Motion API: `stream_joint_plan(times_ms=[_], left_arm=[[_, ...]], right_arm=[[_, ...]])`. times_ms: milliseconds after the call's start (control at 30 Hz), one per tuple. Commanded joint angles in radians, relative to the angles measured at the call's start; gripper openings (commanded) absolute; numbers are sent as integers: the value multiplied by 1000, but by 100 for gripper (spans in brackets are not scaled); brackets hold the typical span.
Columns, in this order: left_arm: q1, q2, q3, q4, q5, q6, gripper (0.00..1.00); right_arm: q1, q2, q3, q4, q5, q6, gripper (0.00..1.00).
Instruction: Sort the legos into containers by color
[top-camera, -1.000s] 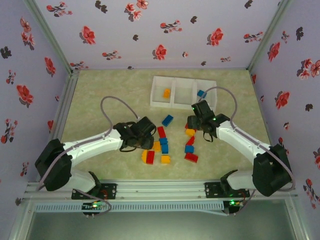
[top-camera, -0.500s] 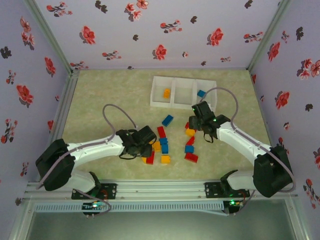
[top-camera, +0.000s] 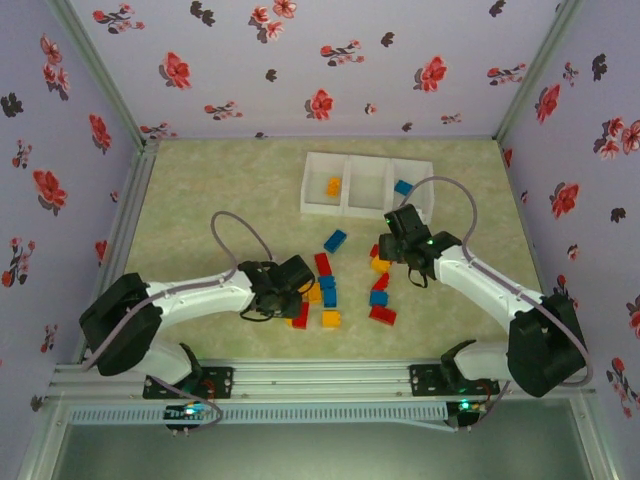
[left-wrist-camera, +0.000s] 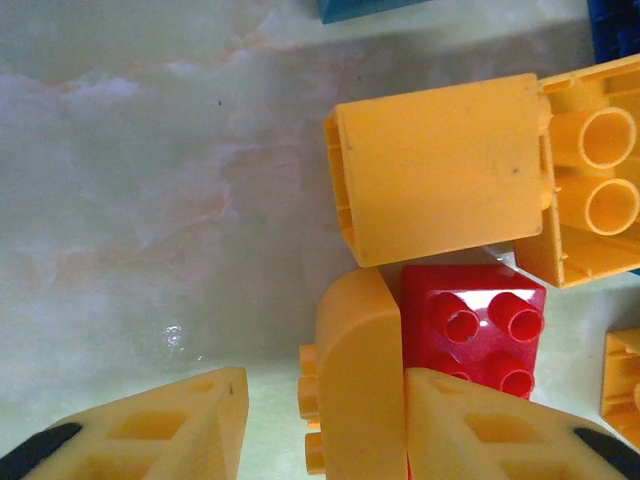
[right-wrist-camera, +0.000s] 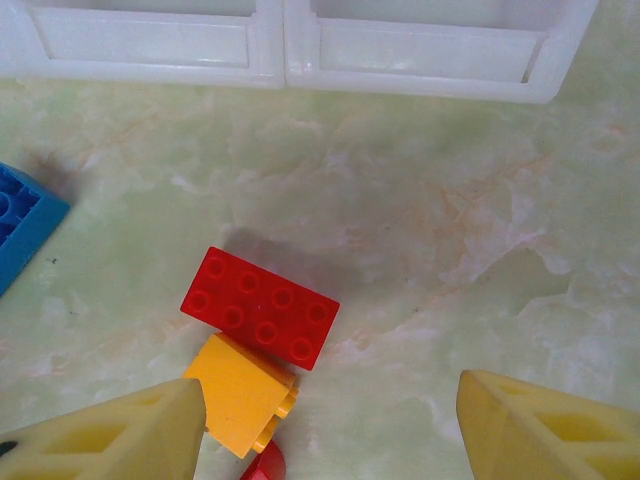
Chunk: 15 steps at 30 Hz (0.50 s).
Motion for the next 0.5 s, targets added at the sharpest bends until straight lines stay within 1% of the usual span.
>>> stream_joint_plan(times_ms=[0,67,200,367,467], left_arm=[[-6,22,-18,7,9,-10,46],[-6,33,-19,14,9,-8,45],[-6,58,-20,22,10,-10,40],[-6,55,-23,21,6,-13,31],[-6,36,-21,8,-14,-12,27]], right_arm=[[8,-25,-9,-15,33,28,68],[7,-27,-9,-17,33,28,68],[7,-36,-9,-21,38,28,68],[8,-51,-12,-29,45,26,68],[8,-61,-16,-35,49,24,68]])
